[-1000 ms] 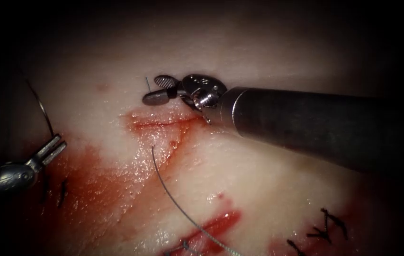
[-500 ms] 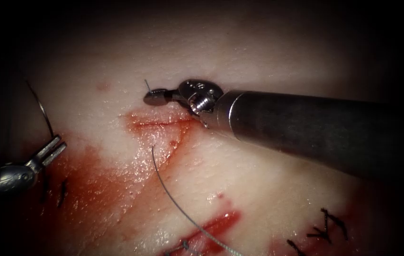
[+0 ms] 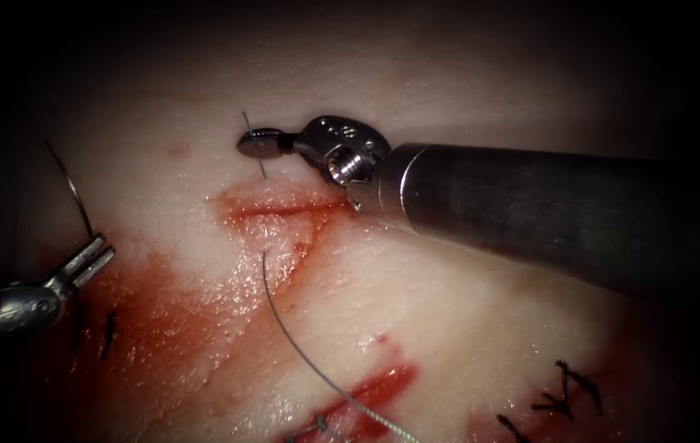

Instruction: Wound Closure

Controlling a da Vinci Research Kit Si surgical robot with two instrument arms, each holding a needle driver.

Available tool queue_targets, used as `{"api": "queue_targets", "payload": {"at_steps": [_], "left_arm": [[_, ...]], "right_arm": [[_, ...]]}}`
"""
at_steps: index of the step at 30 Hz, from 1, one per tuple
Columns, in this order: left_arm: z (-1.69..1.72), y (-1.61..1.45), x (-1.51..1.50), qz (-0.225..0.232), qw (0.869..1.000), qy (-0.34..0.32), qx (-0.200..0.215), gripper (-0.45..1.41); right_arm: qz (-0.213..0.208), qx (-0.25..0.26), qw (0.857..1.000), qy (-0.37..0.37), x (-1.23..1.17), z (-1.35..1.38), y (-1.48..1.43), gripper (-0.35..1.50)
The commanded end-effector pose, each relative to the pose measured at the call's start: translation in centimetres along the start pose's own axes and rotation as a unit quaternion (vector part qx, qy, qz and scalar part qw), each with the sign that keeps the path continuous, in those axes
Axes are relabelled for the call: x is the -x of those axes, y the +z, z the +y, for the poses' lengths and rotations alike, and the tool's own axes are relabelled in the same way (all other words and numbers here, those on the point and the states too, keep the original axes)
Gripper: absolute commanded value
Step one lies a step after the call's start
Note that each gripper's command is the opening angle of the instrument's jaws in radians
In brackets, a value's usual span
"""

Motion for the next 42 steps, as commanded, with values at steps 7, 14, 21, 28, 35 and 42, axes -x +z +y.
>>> {"api": "queue_targets", "payload": {"at_steps": [7, 14, 21, 28, 35, 42], "left_arm": [[-0.01, 0.1, 0.01, 0.001, 1.0, 0.001, -0.001, -0.45], [-0.02, 0.12, 0.02, 0.001, 1.0, 0.001, -0.001, -0.45], [-0.02, 0.12, 0.02, 0.001, 1.0, 0.001, -0.001, -0.45], [-0.03, 0.12, 0.04, 0.001, 1.0, 0.001, -0.001, -0.45], [-0.03, 0.12, 0.04, 0.001, 1.0, 0.001, -0.001, -0.45], [-0.03, 0.12, 0.04, 0.001, 1.0, 0.001, -0.001, -0.45]], "right_arm": [[0.012, -0.003, 1.0, -0.015, -0.2, -0.04, 0.08, -0.35], [0.015, -0.004, 1.0, -0.016, -0.21, -0.04, 0.06, -0.35], [0.02, -0.006, 1.0, -0.015, -0.24, -0.05, 0.05, -0.35], [0.028, -0.01, 0.999, -0.016, -0.32, -0.11, -0.01, -0.35], [0.028, -0.01, 0.999, -0.02, -0.31, -0.13, -0.02, -0.35], [0.028, -0.009, 0.999, -0.027, -0.3, -0.11, -0.01, -0.35]]}}
